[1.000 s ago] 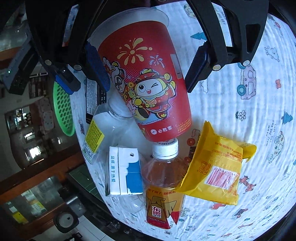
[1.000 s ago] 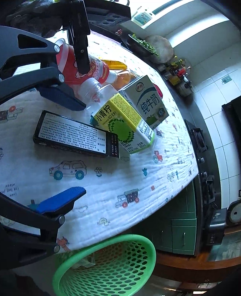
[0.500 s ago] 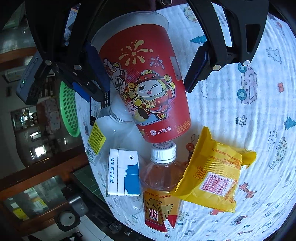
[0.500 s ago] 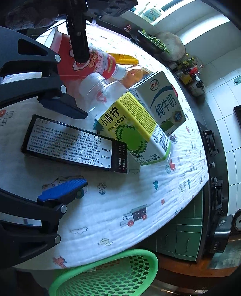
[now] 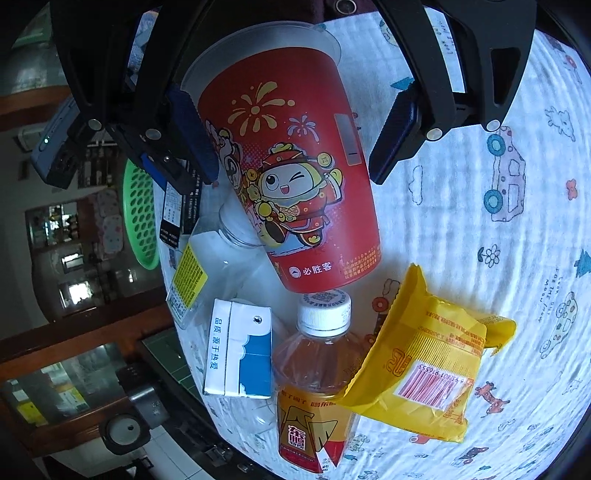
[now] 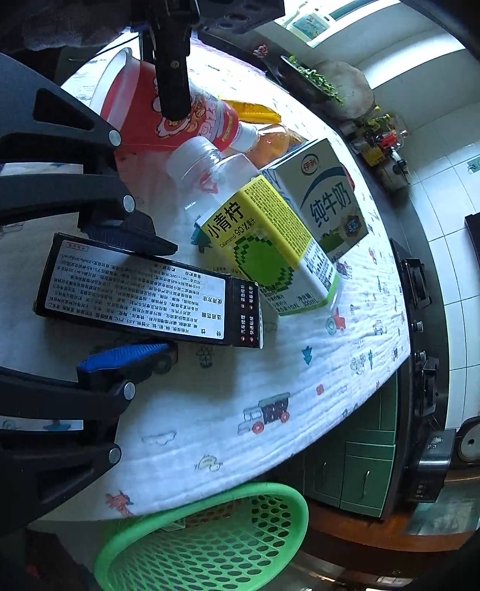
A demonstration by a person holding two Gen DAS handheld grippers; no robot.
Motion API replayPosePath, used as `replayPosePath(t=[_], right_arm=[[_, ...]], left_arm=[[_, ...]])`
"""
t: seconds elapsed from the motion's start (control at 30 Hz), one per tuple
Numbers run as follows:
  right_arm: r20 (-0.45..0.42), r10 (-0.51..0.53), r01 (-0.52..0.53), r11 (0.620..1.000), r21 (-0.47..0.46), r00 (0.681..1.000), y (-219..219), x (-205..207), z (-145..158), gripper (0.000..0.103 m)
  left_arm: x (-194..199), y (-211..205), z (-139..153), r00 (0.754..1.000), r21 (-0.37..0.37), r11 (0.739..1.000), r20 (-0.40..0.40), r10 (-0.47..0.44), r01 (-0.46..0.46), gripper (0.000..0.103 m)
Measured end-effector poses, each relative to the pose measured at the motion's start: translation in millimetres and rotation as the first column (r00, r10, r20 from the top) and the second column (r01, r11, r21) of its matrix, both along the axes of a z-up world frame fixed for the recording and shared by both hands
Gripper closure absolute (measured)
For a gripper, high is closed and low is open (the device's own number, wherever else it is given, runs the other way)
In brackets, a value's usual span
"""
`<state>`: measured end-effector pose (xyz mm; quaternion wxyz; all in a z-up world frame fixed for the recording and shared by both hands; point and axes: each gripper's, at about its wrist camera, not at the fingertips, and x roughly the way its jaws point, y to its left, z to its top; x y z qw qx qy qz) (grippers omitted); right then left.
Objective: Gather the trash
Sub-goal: 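Grasp the red paper cup with the left gripper, then drop the black box into the green basket with the right gripper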
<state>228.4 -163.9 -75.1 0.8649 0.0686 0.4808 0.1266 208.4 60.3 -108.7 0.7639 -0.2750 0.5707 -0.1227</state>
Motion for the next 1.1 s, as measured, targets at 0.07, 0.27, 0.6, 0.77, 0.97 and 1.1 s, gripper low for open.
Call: replayPosePath(t=[0.07,0.27,0.6,0.77,0.97,1.1], right_arm=[[0.01,-0.008,0.007,1.0,0.016,1.0,-8,-4,5,0.059],[0.031,-0.05,0.048,0.997,0.062,0.998,-36,-14,19,0.059],[0.064,-0.213,0.209,0.975,0.074,0.975,-126,-15,35,0.059],[0.081,-0.301,0.3,0.954,0.024,0.95,-175,-5,37,0.059],[0.067,-0.392,0.393,0.919,-0.001,0.917,-231,9,24,0.059],[0.038,-0.431,0.432,0.902,-0.022,0.902,-258,19,4,0.059]], left_arm=[[-2,-1,1,1.0,-0.01,1.0,0.009,0.0,0.0,0.025],[-14,-3,12,0.998,-0.007,1.0,0.051,-0.022,0.023,0.03],[-26,-13,78,0.973,0.003,0.995,0.21,-0.094,0.095,0.03],[-3,-47,109,0.946,0.012,0.986,0.281,-0.164,0.167,0.03],[26,-103,131,0.906,0.024,0.965,0.339,-0.253,0.261,0.03],[44,-139,139,0.878,0.045,0.95,0.37,-0.304,0.31,0.03]])
